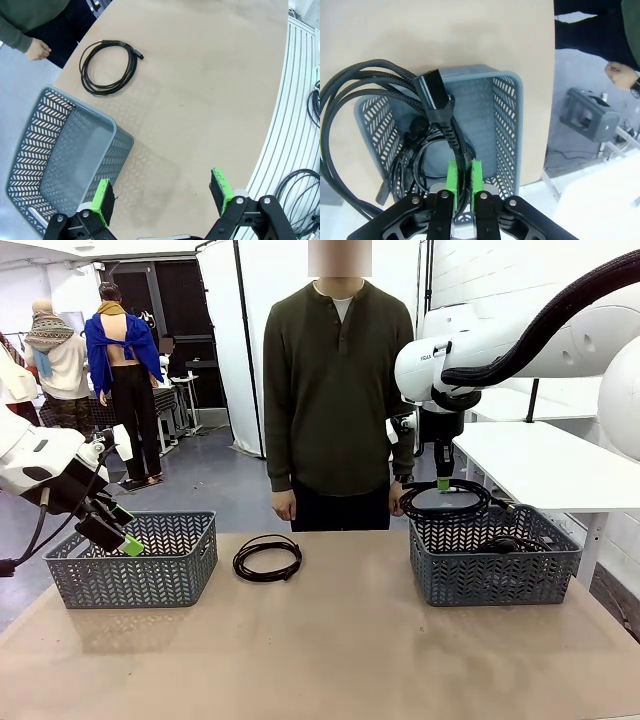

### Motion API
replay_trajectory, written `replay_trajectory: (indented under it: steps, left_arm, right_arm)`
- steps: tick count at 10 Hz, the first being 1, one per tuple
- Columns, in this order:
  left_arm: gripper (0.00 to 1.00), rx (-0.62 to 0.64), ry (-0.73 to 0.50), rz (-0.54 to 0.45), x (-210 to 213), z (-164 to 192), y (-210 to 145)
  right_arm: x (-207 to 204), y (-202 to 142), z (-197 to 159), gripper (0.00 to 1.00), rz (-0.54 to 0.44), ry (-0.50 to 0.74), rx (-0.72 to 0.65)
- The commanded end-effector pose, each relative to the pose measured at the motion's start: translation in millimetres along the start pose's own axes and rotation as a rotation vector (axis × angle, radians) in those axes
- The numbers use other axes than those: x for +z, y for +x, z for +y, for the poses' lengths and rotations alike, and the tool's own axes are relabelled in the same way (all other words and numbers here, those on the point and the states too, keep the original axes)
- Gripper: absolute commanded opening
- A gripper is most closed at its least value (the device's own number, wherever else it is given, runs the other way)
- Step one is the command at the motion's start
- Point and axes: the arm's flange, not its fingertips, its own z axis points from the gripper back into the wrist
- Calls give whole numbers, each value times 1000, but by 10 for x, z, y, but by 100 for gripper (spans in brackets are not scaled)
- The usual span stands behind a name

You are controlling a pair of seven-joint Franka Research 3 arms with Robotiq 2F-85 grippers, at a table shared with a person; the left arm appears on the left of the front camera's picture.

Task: Organize the cables according to human instructions.
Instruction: Pick up a bundle of cables and place it in the basket indicated by the human.

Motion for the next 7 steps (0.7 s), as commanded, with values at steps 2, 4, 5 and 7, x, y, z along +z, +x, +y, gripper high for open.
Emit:
replay_trajectory:
  steps: [2,4,5,7]
  left_arm:
    - [100,-3,-15,-15,1,23,-17]
    - [100,-3,-15,-15,1,23,-17]
    - [100,-3,-15,-15,1,23,-17]
    - [100,-3,-15,-15,1,23,-17]
  right_arm:
    - [0,0,0,0,0,0,0]
    - [-70,-141,-24,0,18,-4,-11]
    - [-106,-218,-26,0,1,18,-11]
    - [-150,-388,-59,0,-48,31,-8]
